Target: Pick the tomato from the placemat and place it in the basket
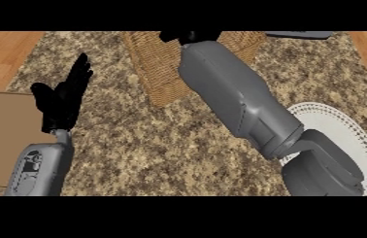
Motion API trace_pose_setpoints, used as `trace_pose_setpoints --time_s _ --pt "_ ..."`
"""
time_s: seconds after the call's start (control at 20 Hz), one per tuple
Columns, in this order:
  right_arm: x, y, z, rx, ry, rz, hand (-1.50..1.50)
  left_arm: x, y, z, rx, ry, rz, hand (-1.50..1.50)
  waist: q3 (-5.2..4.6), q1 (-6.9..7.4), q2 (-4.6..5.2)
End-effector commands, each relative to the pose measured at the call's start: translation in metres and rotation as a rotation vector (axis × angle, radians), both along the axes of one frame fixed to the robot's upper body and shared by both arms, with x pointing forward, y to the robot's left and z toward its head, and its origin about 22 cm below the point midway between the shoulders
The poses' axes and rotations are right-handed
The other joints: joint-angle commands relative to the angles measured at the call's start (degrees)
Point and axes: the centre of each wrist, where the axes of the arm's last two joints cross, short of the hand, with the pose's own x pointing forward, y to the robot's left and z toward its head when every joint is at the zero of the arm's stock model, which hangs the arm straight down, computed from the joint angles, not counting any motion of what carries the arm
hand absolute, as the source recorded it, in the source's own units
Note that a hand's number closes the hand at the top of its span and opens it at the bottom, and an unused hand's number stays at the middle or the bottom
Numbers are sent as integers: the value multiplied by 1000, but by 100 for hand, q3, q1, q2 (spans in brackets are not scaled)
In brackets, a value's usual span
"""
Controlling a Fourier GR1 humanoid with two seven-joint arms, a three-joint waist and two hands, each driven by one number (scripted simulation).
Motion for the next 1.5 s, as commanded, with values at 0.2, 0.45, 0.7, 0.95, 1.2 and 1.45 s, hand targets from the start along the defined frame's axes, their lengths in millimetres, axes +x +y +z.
trace_pose_setpoints --time_s 0.2,0.45,0.7,0.95,1.2,1.45 --pt "16 -43 -38 -482 73 39 150 -7 8 2 12 4 20 0 -64 -115 -39" --pt "20 -39 -25 -747 48 67 150 -6 6 14 6 -10 -1 0 -9 -32 -43" --pt "22 -30 -1 -821 39 41 150 -3 -5 1 9 6 -6 0 -5 -58 1" --pt "24 -32 6 -800 64 45 150 -10 10 -3 12 -1 17 0 0 -73 -5" --pt "24 -41 -14 -778 255 45 150 -5 5 -2 14 -6 13 0 -3 -35 36" --pt "25 -42 -10 -771 371 95 150 -1 12 5 5 7 12 0 -1 -80 30"
